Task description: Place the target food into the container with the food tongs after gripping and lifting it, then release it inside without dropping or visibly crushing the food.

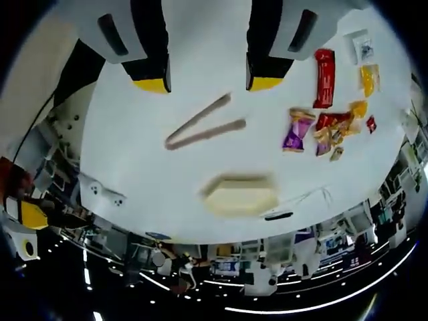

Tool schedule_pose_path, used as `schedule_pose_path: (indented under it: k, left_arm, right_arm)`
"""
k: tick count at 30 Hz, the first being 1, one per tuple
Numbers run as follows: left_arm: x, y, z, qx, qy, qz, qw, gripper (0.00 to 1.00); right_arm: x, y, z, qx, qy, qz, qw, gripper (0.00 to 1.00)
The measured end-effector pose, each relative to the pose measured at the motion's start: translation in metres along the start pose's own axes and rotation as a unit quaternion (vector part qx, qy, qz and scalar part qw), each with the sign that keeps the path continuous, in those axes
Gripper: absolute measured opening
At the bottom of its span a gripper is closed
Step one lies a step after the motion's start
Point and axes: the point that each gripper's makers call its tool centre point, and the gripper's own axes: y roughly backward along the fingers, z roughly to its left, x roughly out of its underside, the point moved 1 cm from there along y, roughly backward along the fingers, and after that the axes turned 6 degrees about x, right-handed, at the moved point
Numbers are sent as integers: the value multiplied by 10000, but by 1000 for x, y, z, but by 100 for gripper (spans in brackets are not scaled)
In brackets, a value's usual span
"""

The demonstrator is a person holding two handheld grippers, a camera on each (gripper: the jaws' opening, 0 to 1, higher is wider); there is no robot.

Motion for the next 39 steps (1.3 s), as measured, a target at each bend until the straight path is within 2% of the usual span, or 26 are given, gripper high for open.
schedule_pose_path:
  k: [5, 11, 19, 22, 32, 39]
  left_arm:
    - [2, -2, 2, -51, -17, 32, 10000, 41]
    - [0, -4, 1, -53, -110, 51, 9999, 42]
    - [-1, -7, 4, -109, -227, 98, 9996, 38]
    - [-2, -8, 5, -113, -257, 125, 9995, 33]
    - [-7, -13, 8, -136, -342, 119, 9993, 27]
    - [-5, -17, 11, -102, -393, 202, 9990, 27]
  right_arm:
    - [-1, 0, -3, 23, 8, -12, 10000, 68]
    - [1, 2, -3, -4, -36, 17, 10000, 68]
    - [4, 6, -6, 47, 40, 62, 10000, 68]
    - [4, 6, -5, -38, -73, 34, 10000, 67]
    - [6, 5, -6, -74, 30, 138, 9999, 67]
    - [5, 5, -12, -7, 30, 150, 9999, 66]
